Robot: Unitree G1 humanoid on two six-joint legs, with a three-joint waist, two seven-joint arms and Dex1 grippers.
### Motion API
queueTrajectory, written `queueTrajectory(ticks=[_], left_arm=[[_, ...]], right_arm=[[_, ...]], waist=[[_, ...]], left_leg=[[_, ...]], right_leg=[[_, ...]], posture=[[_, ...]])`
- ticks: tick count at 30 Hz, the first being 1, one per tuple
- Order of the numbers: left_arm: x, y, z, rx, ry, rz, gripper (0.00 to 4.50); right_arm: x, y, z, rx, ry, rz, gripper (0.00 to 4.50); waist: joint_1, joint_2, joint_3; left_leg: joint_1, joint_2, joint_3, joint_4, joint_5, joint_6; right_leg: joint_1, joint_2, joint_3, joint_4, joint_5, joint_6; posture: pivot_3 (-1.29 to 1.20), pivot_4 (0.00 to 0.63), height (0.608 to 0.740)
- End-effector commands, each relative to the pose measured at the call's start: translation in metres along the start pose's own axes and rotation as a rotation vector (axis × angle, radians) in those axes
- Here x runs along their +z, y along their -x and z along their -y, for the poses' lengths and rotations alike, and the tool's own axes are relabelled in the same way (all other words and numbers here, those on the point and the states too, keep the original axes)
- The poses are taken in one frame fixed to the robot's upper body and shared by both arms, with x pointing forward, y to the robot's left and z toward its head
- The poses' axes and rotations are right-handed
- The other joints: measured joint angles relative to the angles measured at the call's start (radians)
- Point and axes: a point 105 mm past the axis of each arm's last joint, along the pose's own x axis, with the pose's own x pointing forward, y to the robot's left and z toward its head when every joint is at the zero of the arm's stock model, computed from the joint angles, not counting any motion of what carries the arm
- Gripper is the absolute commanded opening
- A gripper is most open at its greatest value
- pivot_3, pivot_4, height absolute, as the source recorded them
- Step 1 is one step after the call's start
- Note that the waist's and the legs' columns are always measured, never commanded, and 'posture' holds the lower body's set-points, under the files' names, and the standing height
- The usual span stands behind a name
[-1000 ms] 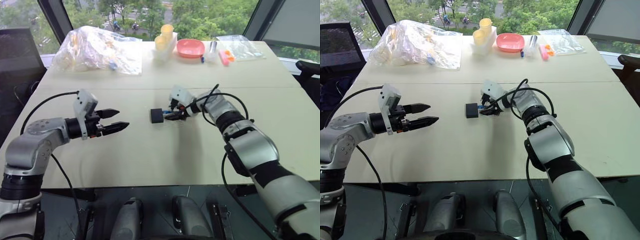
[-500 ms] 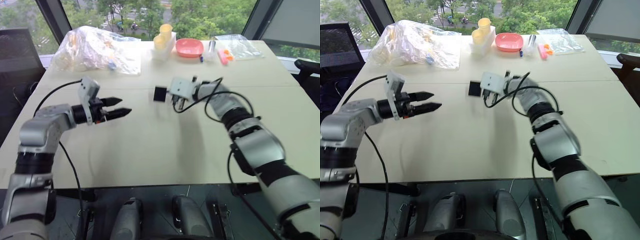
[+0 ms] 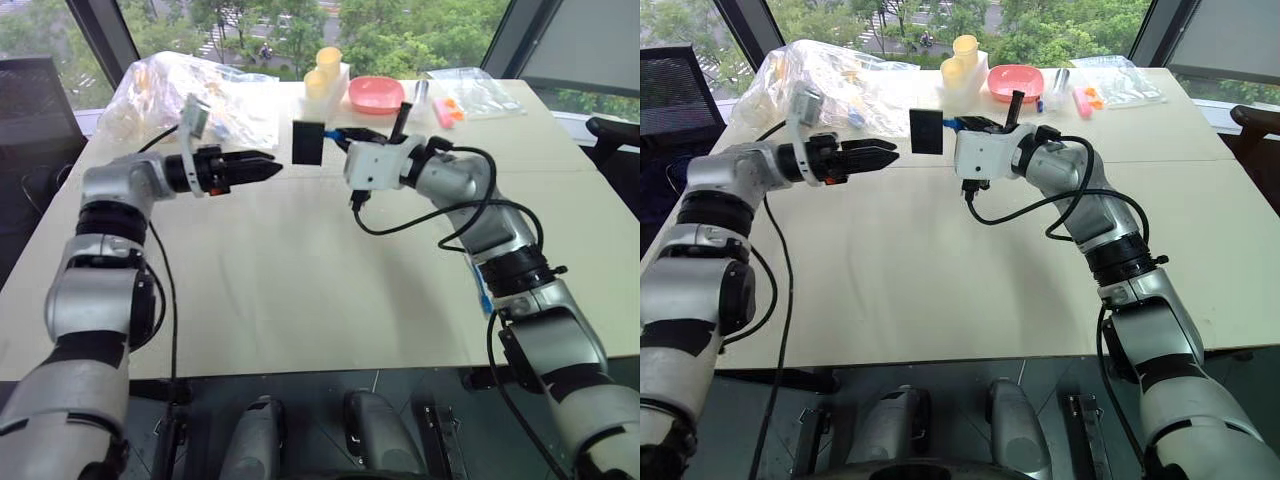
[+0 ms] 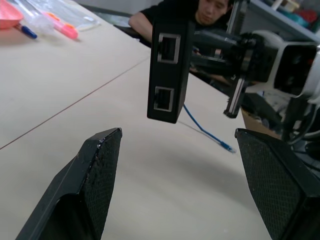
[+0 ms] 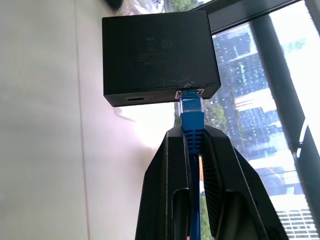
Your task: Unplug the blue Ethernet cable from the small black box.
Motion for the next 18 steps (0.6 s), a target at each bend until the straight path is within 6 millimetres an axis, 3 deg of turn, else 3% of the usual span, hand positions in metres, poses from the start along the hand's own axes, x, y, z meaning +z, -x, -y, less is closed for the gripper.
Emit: queueTrajectory(ticks=[1, 18], left_arm=[[0.011, -0.006, -0.001, 0.007, -0.054, 0.011, 3.79], [0.031, -0.023, 0.009, -0.057, -0.055, 0.087, 3.79]], right_arm=[[0.009, 0.005, 0.015, -0.055, 0.011, 0.014, 0.04], [0.028, 0.007, 0.010, -0.034, 0.023, 0.035, 0.04]], waist=[[-0.001, 0.000, 0.000], [0.000, 0.000, 0.000]], left_leg=[[0.000, 0.000, 0.000, 0.000, 0.000, 0.000], [-0.010, 0.000, -0.001, 0.001, 0.000, 0.000]], right_leg=[[0.000, 0.000, 0.000, 0.000, 0.000, 0.000], [-0.009, 0.000, 0.000, 0.001, 0.000, 0.000]], posture=[[0.00, 0.150, 0.740], [0.00, 0.150, 0.740]])
